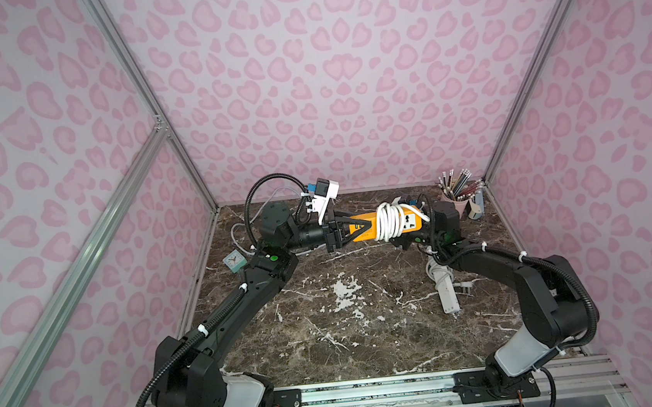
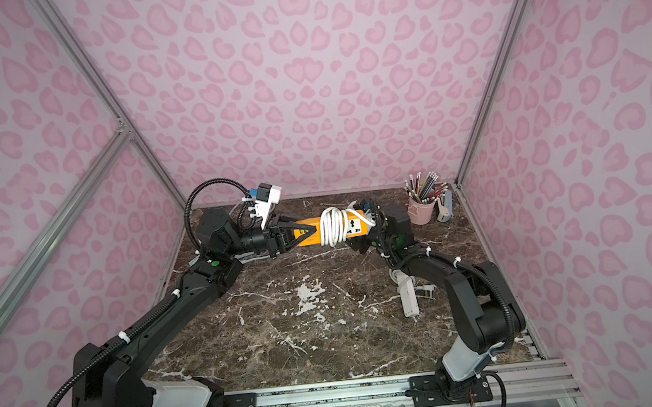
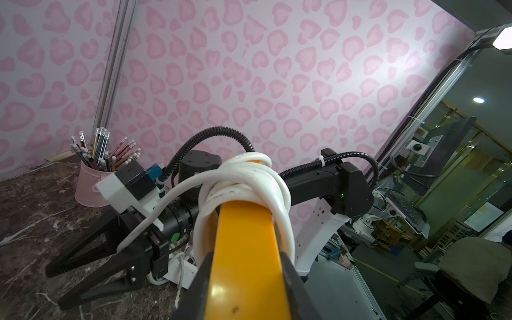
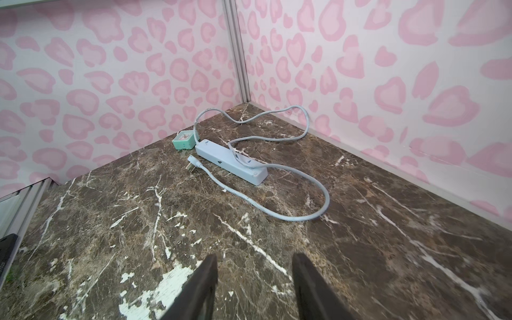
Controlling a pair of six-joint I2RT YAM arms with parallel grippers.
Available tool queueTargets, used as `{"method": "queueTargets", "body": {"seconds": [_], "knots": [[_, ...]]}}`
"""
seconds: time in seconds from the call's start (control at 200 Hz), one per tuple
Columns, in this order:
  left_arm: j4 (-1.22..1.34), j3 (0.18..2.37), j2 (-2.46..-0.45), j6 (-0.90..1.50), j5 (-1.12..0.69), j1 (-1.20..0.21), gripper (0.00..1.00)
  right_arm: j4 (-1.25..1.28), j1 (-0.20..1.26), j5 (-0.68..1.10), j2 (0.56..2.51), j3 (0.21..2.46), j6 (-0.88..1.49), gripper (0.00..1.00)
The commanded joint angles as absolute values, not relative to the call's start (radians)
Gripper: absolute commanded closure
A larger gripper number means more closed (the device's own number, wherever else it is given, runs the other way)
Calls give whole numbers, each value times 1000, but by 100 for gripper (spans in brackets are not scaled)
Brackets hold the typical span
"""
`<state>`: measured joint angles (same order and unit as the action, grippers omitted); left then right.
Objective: Wrap the cord around the power strip
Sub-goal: Wrap the power cord around the power strip.
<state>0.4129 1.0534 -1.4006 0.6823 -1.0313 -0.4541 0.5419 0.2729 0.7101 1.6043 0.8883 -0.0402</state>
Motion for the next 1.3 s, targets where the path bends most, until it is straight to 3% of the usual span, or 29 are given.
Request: {"method": "queueTargets", "body": {"seconds": [0.0, 0.31, 0.755, 1.075, 1.195, 1.295], "knots": [[540, 1057, -1401, 716, -1001, -453, 97, 640, 272, 692, 1581, 869, 7, 57], [505, 1043, -1394, 692, -957, -445, 97, 687, 264, 672, 1520, 820, 66, 53], [519, 1051, -1394, 712, -953, -440, 97, 643, 274, 657, 1549, 845, 39, 71], [562, 1058, -1399, 752, -950, -440, 97, 702, 340, 508, 1586, 855, 13, 66], [562, 1053, -1396, 756, -944, -439, 97, 750, 351, 484, 1610, 856, 30, 72], [569, 1049, -1393, 761, -929, -437, 97, 781, 366, 461, 1627, 852, 44, 83]]}}
